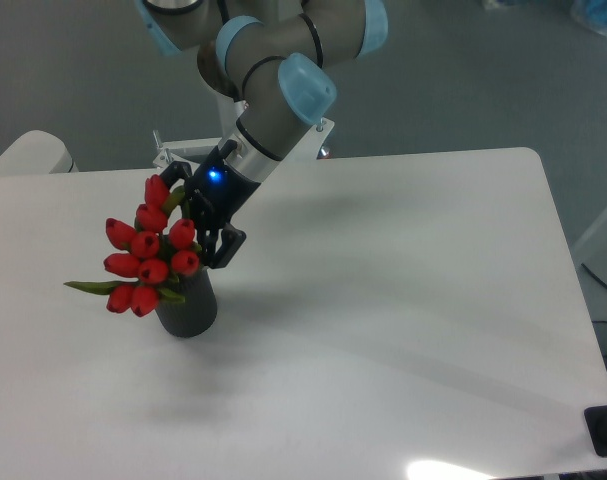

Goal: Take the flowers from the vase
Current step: 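Close the gripper on the tulip stems, then lift the gripped tulip bunch up out of the black vase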

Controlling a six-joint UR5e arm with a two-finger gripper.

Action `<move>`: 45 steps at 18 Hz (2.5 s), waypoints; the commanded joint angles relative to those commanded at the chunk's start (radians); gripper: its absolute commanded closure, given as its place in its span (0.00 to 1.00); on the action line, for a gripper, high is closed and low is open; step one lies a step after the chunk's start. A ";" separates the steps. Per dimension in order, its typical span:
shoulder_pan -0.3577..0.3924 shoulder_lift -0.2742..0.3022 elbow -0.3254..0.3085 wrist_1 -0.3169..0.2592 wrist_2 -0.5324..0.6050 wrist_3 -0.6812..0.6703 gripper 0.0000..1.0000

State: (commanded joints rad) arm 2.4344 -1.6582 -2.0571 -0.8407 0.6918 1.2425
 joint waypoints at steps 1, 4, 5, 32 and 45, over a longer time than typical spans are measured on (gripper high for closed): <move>-0.002 -0.002 0.000 0.002 -0.002 0.000 0.03; -0.002 -0.002 0.000 0.002 -0.017 0.000 0.15; 0.000 -0.003 0.002 0.002 -0.023 0.000 0.22; 0.020 0.049 0.086 -0.001 -0.046 -0.176 0.53; 0.021 0.161 0.135 -0.003 -0.100 -0.406 0.53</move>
State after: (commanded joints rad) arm 2.4559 -1.4972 -1.9222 -0.8437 0.5921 0.8362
